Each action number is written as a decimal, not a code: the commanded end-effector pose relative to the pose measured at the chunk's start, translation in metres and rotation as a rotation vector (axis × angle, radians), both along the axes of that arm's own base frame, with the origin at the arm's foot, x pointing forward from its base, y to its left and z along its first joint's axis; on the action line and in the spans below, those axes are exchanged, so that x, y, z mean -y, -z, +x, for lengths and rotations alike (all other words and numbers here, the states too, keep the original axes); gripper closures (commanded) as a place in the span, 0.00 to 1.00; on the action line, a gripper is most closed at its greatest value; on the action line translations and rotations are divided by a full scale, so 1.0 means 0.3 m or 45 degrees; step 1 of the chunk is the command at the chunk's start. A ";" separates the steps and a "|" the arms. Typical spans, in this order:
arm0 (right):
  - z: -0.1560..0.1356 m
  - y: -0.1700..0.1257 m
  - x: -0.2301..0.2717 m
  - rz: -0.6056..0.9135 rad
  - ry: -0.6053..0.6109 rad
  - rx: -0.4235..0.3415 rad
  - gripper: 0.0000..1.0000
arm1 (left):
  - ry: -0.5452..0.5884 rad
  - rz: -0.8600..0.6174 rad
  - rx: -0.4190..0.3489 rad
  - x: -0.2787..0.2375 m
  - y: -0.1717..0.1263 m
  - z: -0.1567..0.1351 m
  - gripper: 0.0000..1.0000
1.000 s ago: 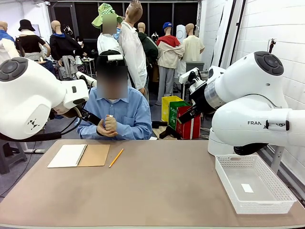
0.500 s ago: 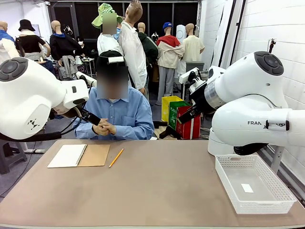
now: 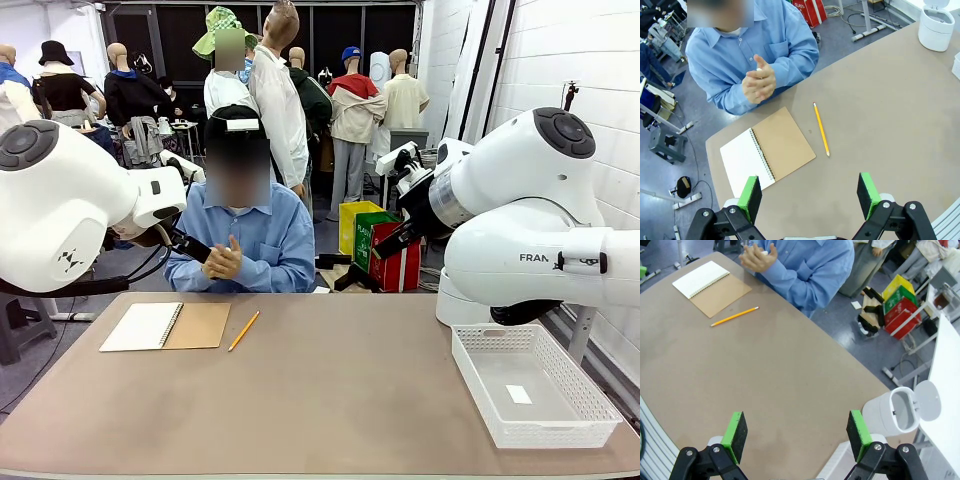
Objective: Sort the paper based on its condition.
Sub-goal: If a person hands you a paper, place it in the Organizing basket , and if it's crumpled, put it in the Trash can.
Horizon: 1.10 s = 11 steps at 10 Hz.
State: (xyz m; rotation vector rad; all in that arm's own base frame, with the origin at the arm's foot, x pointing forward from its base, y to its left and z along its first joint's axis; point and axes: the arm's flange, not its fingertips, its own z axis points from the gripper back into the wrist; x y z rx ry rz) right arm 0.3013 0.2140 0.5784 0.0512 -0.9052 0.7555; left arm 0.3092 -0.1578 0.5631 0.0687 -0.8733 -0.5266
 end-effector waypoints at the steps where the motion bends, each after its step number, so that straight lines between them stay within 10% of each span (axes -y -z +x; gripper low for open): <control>1: -0.001 0.001 -0.003 -0.006 0.002 0.002 0.00 | 0.008 0.013 0.011 -0.002 -0.001 0.004 0.00; 11: -0.001 0.001 -0.003 -0.006 0.002 0.002 0.00 | 0.008 0.013 0.011 -0.002 -0.001 0.004 0.00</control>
